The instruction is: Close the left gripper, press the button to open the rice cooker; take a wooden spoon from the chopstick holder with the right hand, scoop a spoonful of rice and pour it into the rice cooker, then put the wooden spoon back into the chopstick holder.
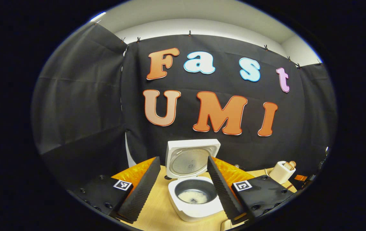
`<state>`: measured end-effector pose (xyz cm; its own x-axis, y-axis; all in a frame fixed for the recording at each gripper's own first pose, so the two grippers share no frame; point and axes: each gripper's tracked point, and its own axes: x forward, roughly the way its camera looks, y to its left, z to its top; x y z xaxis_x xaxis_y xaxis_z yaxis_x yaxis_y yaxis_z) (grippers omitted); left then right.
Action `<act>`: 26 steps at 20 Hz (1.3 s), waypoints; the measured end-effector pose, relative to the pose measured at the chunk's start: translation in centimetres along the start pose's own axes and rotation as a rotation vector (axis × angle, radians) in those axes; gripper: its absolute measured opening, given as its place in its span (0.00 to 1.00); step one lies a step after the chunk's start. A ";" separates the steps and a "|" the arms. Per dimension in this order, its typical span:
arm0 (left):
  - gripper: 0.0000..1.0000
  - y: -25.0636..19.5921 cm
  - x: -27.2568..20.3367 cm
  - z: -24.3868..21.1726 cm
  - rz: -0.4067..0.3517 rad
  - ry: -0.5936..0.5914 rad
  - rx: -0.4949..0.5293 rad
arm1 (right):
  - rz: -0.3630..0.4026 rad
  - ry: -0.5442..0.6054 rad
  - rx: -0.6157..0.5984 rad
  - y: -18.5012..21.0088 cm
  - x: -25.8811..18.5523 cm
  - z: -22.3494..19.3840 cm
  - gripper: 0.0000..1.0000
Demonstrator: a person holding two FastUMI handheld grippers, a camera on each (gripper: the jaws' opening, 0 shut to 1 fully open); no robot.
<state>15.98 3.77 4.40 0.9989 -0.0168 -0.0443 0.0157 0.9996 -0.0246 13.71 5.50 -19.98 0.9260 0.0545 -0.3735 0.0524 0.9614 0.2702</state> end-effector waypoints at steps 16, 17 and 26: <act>0.99 -4.3 24.3 4.7 -0.051 0.199 0.069 | -0.078 -0.040 -0.134 1.2 -2.4 2.6 0.95; 1.00 -4.3 25.4 3.8 -0.053 0.218 0.085 | -0.090 -0.043 -0.138 0.9 -2.4 2.9 0.95; 1.00 -3.9 30.1 -4.0 -0.056 0.394 0.024 | -0.131 -0.069 -0.114 -0.1 -3.7 4.4 0.95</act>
<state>45.78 -0.75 -0.87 0.9030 -0.0743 -0.4231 0.0753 0.9971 -0.0144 11.94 3.98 -14.74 0.9378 -0.0878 -0.3358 0.1350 0.9836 0.1198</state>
